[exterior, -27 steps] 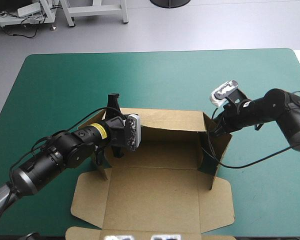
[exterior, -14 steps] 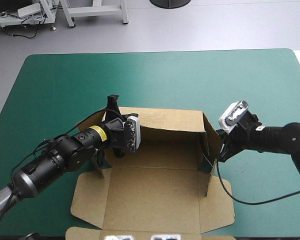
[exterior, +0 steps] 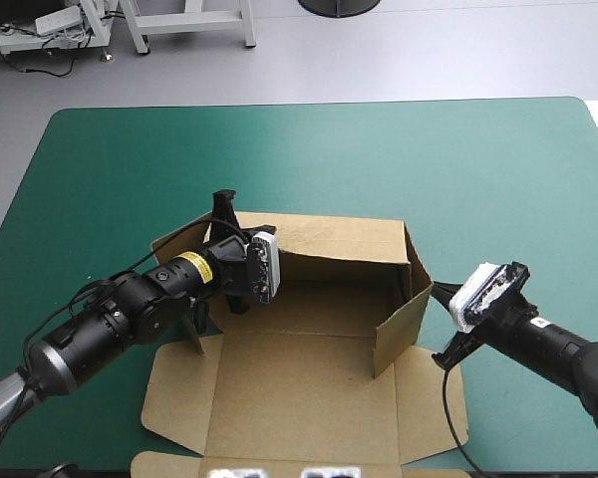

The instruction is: Fold the box

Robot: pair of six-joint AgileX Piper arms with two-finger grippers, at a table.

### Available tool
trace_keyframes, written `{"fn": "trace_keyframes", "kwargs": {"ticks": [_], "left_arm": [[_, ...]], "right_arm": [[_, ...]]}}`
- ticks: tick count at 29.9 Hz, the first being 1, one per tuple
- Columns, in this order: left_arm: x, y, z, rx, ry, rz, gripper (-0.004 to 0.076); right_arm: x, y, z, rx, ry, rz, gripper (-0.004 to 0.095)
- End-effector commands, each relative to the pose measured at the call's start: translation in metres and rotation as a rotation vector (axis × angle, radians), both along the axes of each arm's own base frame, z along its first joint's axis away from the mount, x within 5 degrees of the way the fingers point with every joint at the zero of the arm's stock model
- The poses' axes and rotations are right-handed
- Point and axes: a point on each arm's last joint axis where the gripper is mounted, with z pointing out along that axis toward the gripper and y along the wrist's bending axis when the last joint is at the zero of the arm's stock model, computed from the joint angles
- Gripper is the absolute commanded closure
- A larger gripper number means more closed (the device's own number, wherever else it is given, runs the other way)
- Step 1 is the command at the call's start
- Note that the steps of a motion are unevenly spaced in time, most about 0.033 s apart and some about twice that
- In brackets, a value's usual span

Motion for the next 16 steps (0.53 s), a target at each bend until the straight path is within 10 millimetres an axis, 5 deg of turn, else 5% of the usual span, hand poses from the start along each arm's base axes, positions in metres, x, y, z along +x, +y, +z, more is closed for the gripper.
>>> {"fn": "trace_keyframes", "kwargs": {"ticks": [1,7,14,16], "left_arm": [[-0.0040,0.0007,-0.0042,-0.014,0.094,0.020,0.0724],[-0.0041,0.0007,-0.0043,-0.013,0.096,0.020,0.0724],[-0.0043,0.0009,-0.0048,-0.009,0.101,0.020,0.0724],[-0.0043,0.0009,-0.0048,-0.015,0.106,0.024,0.0724]], "right_arm": [[0.0005,-0.0002,0.0066,0.053,-0.044,-0.024,0.0933],[0.0028,0.0023,0.0025,0.077,0.003,-0.006,0.0870],[-0.0016,0.0054,0.0041,0.119,0.036,0.020,0.0296],[-0.0021,0.0059,0.0039,0.140,0.056,0.014,0.0200]]}}
